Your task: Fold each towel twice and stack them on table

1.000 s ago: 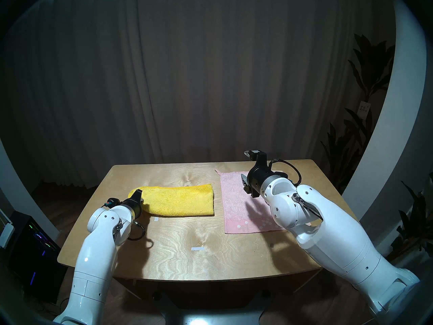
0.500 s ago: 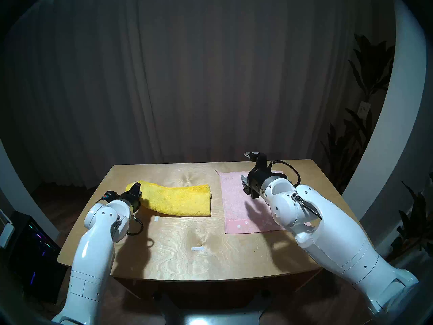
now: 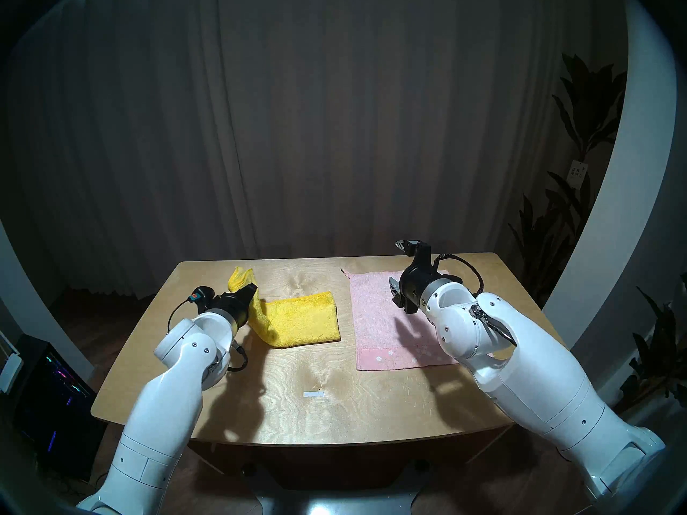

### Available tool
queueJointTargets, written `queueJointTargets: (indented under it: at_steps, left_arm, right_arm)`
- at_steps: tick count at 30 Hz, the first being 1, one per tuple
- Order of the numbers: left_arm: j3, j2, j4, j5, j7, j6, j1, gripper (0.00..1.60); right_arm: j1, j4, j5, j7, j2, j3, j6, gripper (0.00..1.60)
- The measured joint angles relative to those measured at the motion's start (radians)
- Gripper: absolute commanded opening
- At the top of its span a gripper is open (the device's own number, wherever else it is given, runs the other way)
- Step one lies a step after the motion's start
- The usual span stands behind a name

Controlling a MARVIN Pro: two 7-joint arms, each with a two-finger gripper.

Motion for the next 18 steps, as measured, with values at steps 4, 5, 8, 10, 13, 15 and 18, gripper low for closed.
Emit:
queueJointTargets:
  at_steps: [4,5,8,10,13,15,18]
  left_arm:
    - [0.032,0.009,0.002,0.026,-0.008,0.0,0.0,0.0]
    - [0.041,0.011,0.004,0.033,-0.01,0.0,-0.001,0.0]
    - [0.07,0.016,0.013,0.056,-0.015,0.0,-0.006,0.0]
    - [0.093,0.018,0.022,0.07,-0.018,0.002,-0.012,0.0]
    - [0.128,0.018,0.041,0.089,-0.019,0.005,-0.025,0.0]
    - [0.148,0.015,0.059,0.098,-0.019,0.009,-0.035,0.0]
    - [0.178,0.009,0.086,0.112,-0.02,0.016,-0.05,0.0]
  right_arm:
    - [-0.014,-0.001,0.009,0.011,0.007,0.013,0.001,1.6]
    - [-0.018,-0.001,0.012,0.013,0.009,0.017,0.001,1.6]
    - [-0.029,-0.003,0.019,0.021,0.014,0.028,0.002,1.6]
    - [-0.037,-0.004,0.024,0.026,0.019,0.035,0.003,1.6]
    - [-0.05,-0.007,0.032,0.033,0.025,0.046,0.003,1.6]
    - [-0.058,-0.008,0.036,0.038,0.03,0.053,0.004,1.6]
    - [-0.069,-0.009,0.043,0.044,0.036,0.064,0.005,1.6]
